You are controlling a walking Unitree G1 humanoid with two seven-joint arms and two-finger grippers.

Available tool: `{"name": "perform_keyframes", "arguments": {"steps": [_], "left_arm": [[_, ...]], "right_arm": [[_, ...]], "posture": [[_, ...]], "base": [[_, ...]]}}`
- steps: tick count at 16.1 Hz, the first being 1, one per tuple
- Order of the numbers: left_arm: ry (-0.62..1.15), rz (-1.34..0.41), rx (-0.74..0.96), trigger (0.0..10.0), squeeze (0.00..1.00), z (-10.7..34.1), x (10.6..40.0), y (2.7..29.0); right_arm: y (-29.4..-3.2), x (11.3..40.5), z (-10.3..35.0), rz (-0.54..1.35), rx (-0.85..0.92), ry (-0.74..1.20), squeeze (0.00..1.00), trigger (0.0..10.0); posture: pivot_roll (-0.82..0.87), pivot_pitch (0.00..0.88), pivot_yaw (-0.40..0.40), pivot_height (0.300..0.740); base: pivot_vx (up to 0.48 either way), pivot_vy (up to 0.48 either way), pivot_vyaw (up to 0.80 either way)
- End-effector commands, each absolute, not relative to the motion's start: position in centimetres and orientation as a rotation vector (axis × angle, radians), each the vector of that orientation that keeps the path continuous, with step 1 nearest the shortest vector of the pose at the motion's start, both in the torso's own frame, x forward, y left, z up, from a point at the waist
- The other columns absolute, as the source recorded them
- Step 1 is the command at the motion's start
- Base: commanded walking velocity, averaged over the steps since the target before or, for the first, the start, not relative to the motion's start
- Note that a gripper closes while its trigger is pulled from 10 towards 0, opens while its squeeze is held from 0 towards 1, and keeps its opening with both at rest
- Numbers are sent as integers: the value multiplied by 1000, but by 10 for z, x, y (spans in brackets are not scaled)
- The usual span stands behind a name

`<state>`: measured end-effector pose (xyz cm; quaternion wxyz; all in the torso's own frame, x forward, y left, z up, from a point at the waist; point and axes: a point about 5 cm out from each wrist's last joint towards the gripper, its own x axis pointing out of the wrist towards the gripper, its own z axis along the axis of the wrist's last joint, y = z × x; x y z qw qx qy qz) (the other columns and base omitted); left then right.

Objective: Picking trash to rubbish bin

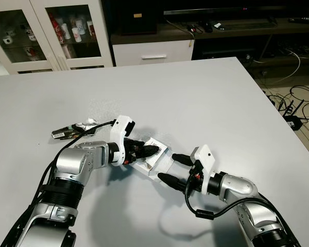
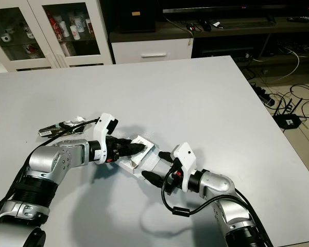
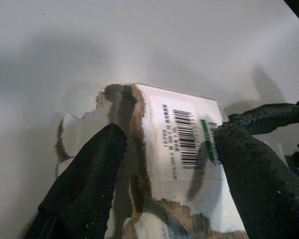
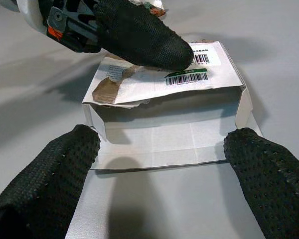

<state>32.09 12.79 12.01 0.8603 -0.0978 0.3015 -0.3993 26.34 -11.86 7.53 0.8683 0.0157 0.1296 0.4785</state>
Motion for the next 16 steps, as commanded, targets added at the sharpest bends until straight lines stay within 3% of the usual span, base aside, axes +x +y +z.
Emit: {"name": "perform_keyframes", "arguments": {"steps": [1, 16], "left_arm": [[633, -855, -196, 0, 0, 122, 319, 129], [630, -858, -196, 0, 0, 121, 319, 128]], "right_arm": [[-117, 260, 70, 1015, 39, 301, 0, 10000], [-117, 260, 69, 1018, 44, 308, 0, 10000]], "posture": [[-12, 74, 57, 740], [-11, 73, 50, 740]], "base": [[0, 0, 0], [0, 0, 0]]}}
